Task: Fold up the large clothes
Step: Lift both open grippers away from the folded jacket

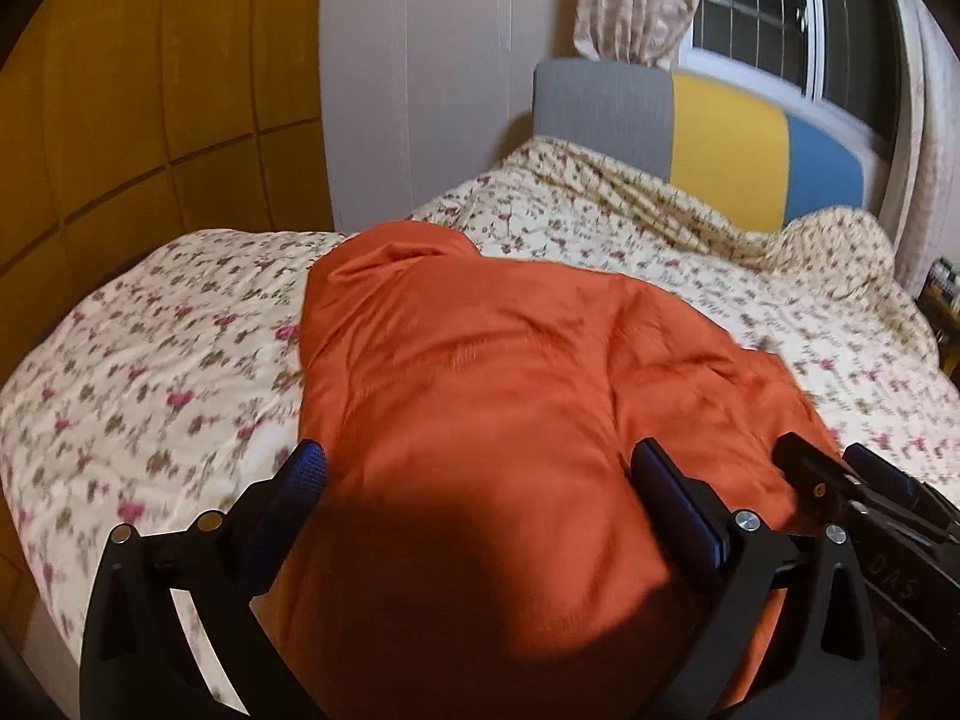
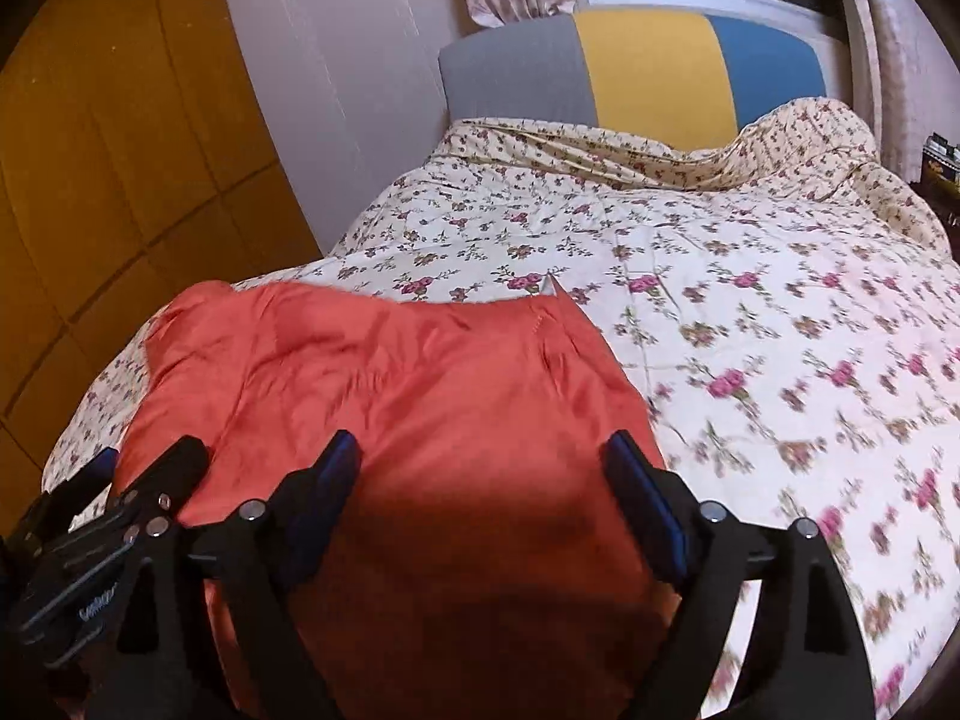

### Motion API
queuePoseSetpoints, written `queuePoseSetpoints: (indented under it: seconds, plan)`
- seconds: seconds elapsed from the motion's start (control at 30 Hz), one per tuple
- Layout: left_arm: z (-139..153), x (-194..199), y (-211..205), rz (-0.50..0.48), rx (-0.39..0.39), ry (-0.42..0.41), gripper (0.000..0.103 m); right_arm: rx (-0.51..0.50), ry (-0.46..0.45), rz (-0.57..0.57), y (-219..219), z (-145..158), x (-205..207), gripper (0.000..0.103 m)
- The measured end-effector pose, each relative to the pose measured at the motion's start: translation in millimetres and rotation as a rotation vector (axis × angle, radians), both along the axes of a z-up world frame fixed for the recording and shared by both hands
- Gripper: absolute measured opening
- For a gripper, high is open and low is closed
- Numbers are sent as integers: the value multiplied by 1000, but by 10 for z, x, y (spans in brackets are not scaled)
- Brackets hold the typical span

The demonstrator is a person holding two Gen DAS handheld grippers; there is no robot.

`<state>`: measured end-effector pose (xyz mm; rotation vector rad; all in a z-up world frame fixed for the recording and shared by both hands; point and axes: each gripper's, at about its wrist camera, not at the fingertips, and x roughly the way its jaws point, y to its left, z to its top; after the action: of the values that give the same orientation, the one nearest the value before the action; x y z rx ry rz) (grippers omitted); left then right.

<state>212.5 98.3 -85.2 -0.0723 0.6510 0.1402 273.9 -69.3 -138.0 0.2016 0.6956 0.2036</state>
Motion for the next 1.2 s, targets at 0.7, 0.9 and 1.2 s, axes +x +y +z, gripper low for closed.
queuePoseSetpoints:
  seconds: [0.7, 0.9, 1.2]
  plan:
    - [226, -1464, -72, 67, 98, -17, 100, 9, -38, 71, -240, 344, -1506, 101]
    - [349, -1768, -112, 98, 141, -67, 100, -5, -73, 69, -291, 408, -1845, 101]
    - [436, -1986, -137, 97, 118, -55, 100, -16, -94, 87, -342, 509, -2054, 101]
